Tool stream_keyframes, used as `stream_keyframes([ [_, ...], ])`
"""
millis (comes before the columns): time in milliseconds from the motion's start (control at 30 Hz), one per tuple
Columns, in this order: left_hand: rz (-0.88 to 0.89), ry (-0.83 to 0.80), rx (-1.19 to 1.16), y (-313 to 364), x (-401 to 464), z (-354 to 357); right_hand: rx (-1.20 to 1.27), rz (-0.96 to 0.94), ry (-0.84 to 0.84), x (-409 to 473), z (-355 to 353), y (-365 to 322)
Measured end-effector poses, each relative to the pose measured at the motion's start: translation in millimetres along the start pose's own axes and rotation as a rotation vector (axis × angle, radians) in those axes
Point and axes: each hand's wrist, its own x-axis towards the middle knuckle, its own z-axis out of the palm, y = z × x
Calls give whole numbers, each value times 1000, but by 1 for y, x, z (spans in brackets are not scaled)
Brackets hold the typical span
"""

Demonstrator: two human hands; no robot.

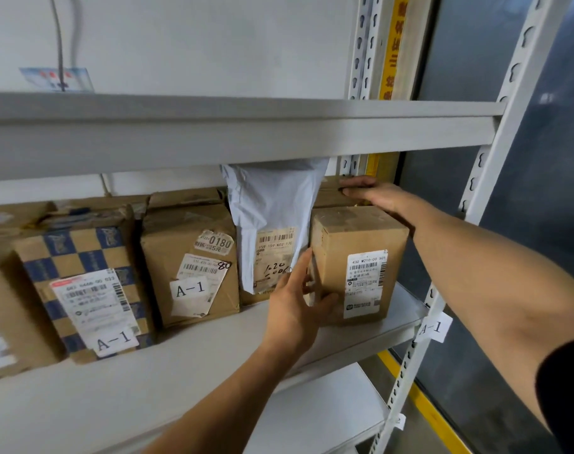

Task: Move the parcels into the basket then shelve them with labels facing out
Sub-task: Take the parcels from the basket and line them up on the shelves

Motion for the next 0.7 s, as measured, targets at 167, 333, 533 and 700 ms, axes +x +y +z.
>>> stream_keyframes([
  [167, 23, 66, 62, -3, 3, -8, 30, 59, 44, 25, 15, 0],
  [333, -34, 0, 28, 7, 0, -2, 71, 24, 4, 22, 18, -1],
  [533, -16, 11, -10, 16, -11, 1, -59, -1, -11, 17, 21, -10],
  [700, -42, 32, 28, 18, -8, -1, -165, -20, -48, 22, 23, -18],
])
